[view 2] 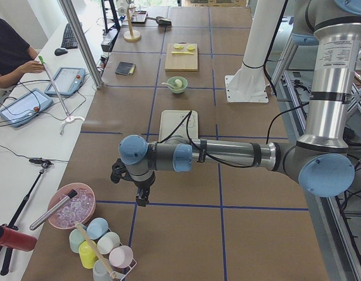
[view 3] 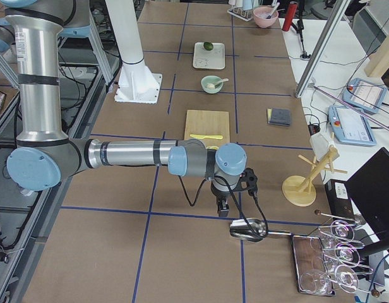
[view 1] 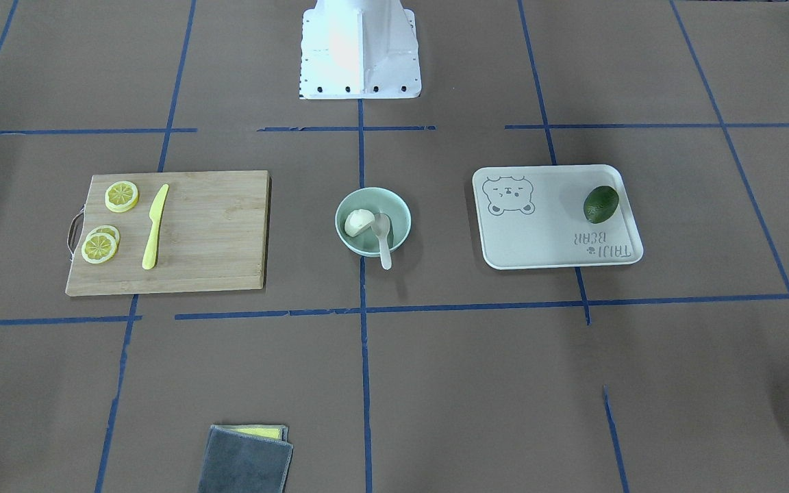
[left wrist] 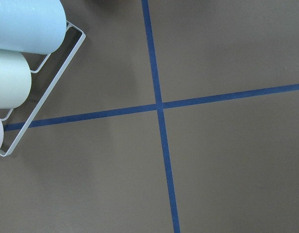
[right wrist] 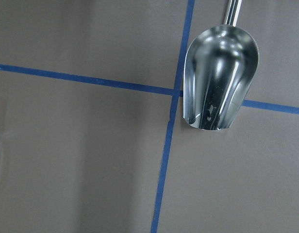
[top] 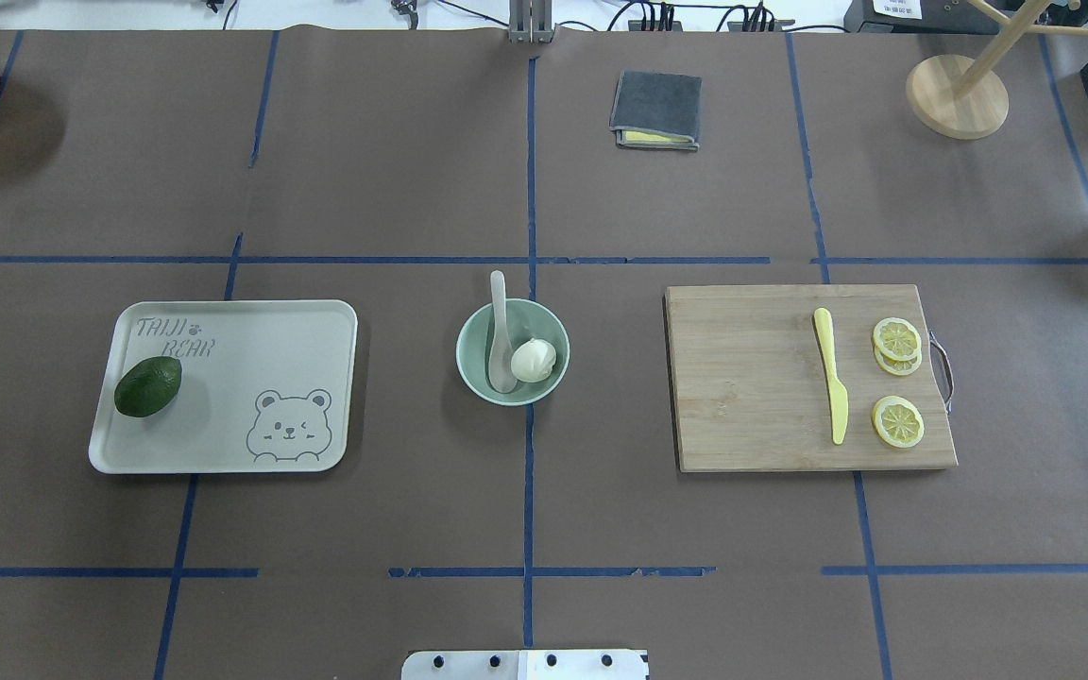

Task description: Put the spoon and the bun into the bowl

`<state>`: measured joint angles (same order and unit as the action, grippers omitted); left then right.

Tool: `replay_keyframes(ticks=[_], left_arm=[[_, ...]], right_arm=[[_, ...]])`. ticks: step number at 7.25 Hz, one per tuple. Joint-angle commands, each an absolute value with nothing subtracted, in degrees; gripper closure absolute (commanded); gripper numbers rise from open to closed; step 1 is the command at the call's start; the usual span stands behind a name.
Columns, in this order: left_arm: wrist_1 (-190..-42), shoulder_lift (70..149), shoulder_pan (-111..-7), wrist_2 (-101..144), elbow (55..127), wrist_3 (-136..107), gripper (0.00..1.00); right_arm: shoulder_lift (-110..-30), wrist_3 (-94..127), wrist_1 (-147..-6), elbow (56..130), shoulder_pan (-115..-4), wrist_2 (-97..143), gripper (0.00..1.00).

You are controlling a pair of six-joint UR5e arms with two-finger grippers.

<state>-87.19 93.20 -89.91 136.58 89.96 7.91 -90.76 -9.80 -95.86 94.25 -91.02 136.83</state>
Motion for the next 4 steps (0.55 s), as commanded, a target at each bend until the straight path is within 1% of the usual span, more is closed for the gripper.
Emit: replay_keyframes(ticks=[1, 4], left_arm=[[-87.19, 93.16, -89.91, 136.5, 89.65, 7.82, 0.0], [-87.19, 93.16, -89.91, 136.41, 89.65, 7.82, 0.0]], right_arm=[[-90.88, -9.58, -95.8, 92.82, -91.05, 136.49, 0.0], [-90.79, -9.49, -95.8, 92.29, -91.14, 136.49, 0.0]])
